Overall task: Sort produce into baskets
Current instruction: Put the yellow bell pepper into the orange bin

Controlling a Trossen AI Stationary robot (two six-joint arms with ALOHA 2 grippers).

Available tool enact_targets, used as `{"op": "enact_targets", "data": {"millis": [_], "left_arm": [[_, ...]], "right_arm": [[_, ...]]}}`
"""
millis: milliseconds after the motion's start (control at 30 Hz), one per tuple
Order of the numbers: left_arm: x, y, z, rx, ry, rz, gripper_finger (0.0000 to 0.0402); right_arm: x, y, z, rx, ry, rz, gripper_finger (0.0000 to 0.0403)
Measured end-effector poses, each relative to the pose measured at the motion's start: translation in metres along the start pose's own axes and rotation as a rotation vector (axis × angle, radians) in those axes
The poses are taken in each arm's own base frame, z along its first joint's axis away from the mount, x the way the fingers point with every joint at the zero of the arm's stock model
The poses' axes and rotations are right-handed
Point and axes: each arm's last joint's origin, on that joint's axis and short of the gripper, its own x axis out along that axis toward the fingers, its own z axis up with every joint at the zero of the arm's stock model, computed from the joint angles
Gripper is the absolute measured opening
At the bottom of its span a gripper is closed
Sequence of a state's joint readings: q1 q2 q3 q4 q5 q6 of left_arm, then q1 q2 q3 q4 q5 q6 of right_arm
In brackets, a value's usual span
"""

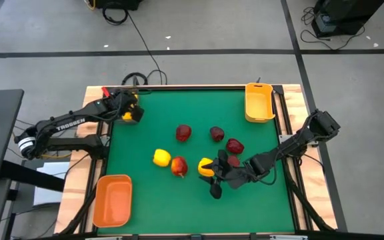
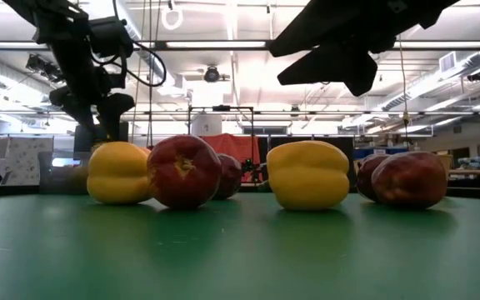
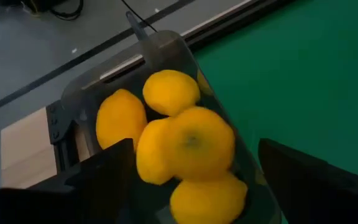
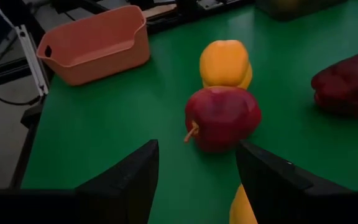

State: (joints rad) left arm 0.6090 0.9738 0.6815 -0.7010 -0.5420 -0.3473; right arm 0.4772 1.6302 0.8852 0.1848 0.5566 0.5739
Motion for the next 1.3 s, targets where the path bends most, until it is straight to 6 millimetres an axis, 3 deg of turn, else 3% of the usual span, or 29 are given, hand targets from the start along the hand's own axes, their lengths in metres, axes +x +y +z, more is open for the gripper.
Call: {"op": "enact_targets", "data": {"millis": [133,300,600,767,1067,1300], "left_arm": [[-0.001,-0.002,0.0,0.011,-0.002,-0.012,0.0357],[-0.01,-0.017,-0.003,0.082,-0.036,-0.111,0.0342],[-0.056,-0.075,-0.016,0.257,-0.15,-0.683,0.0304],[-0.083,-0.099,-0.027,0.31,-0.245,-0.873,0.0303],[-0.103,-0.137,-0.046,0.26,-0.234,-1.066,0.0303],[-0.099,-0.156,-0.056,0.314,-0.234,-1.076,0.0304]], "right_arm": [[0.001,-0.001,0.0,-0.026,0.006,0.003,0.0224],[0.004,-0.005,0.002,-0.209,0.019,0.007,0.0224],[0.015,-0.024,0.013,-0.197,0.006,-0.061,0.0224],[0.021,-0.035,0.018,-0.206,0.005,-0.096,0.0224],[0.027,-0.048,0.025,-0.154,-0.013,-0.15,0.0224],[0.026,-0.05,0.026,-0.106,-0.069,-0.249,0.0224]]}}
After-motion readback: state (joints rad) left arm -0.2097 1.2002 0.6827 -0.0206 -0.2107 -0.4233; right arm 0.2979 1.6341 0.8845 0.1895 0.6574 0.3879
